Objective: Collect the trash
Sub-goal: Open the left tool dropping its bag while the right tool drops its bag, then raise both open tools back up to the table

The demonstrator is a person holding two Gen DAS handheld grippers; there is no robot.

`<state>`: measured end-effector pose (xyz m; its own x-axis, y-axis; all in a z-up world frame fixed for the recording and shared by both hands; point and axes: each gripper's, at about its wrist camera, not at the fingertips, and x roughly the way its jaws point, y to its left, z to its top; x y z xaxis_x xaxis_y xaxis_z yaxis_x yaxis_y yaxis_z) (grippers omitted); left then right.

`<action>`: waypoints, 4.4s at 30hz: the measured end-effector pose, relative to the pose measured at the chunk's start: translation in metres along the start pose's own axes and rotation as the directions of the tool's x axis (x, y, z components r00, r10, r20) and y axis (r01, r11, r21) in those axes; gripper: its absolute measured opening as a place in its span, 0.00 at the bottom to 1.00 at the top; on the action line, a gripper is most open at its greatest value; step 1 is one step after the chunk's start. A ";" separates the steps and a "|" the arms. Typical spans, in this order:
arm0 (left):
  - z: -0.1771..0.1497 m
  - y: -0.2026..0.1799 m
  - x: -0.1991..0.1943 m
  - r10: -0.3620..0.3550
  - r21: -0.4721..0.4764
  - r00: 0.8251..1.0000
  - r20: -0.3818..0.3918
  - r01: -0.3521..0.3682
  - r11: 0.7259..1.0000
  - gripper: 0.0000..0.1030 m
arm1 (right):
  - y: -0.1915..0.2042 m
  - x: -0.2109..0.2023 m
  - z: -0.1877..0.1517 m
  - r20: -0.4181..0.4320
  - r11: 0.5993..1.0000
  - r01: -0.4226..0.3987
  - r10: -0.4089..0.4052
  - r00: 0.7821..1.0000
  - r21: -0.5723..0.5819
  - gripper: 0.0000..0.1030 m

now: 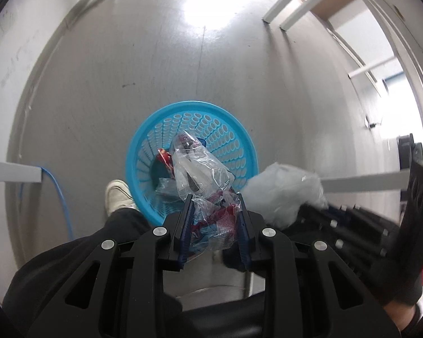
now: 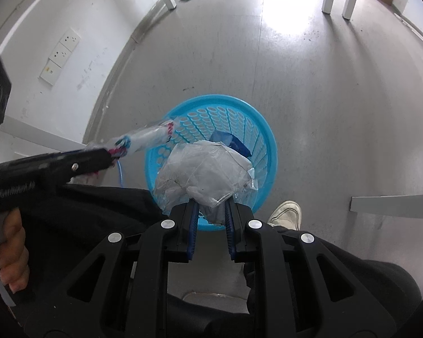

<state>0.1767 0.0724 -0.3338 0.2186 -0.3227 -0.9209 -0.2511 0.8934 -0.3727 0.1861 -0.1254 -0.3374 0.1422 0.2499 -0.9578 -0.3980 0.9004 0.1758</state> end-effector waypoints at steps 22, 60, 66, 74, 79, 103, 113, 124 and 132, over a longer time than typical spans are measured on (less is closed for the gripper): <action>0.055 0.030 0.089 -0.025 -0.240 0.981 -0.192 -0.023 0.971 0.27 | -0.030 0.123 0.046 -0.242 0.991 0.094 -0.068 0.968 0.100 0.16; 0.024 0.016 0.024 0.197 -0.126 0.980 0.009 -0.195 0.973 0.54 | -0.009 0.057 0.020 -0.093 0.996 0.073 -0.067 0.993 0.061 0.58; 0.000 0.004 0.001 0.205 -0.073 0.975 0.085 -0.199 0.977 0.56 | 0.002 0.032 0.005 -0.041 0.995 0.098 -0.098 0.994 0.004 0.60; -0.040 -0.022 -0.031 0.214 0.030 0.959 0.187 -0.223 0.974 0.58 | 0.011 -0.025 -0.030 0.078 0.998 0.057 -0.055 0.995 -0.026 0.66; -0.064 -0.038 -0.060 0.229 0.059 0.934 0.275 -0.254 0.965 0.63 | 0.012 -0.062 -0.049 0.136 0.999 0.047 -0.043 0.990 -0.024 0.66; -0.170 -0.048 -0.235 0.111 0.082 0.782 0.613 -0.203 0.976 0.94 | 0.028 -0.257 -0.136 0.548 0.993 0.059 0.008 0.837 -0.104 0.88; -0.157 -0.085 -0.293 0.090 0.100 0.658 0.747 -0.246 0.964 0.94 | 0.025 -0.321 -0.097 0.701 0.999 0.014 0.022 0.713 -0.047 0.91; -0.111 -0.109 -0.313 0.065 0.104 0.633 0.772 -0.226 0.969 0.94 | 0.015 -0.337 -0.017 0.745 1.000 0.022 -0.017 0.667 0.004 0.91; -0.081 -0.117 -0.312 0.046 0.102 0.652 0.757 -0.187 0.977 0.94 | 0.014 -0.333 0.038 0.741 0.997 0.074 -0.066 0.668 0.023 0.91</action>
<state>0.0619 0.0431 -0.0117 0.8445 0.0668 -0.5313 -0.1898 0.9652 -0.1802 0.1680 -0.1825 -0.0070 0.7931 0.3715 -0.4827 -0.3659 0.9241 0.1100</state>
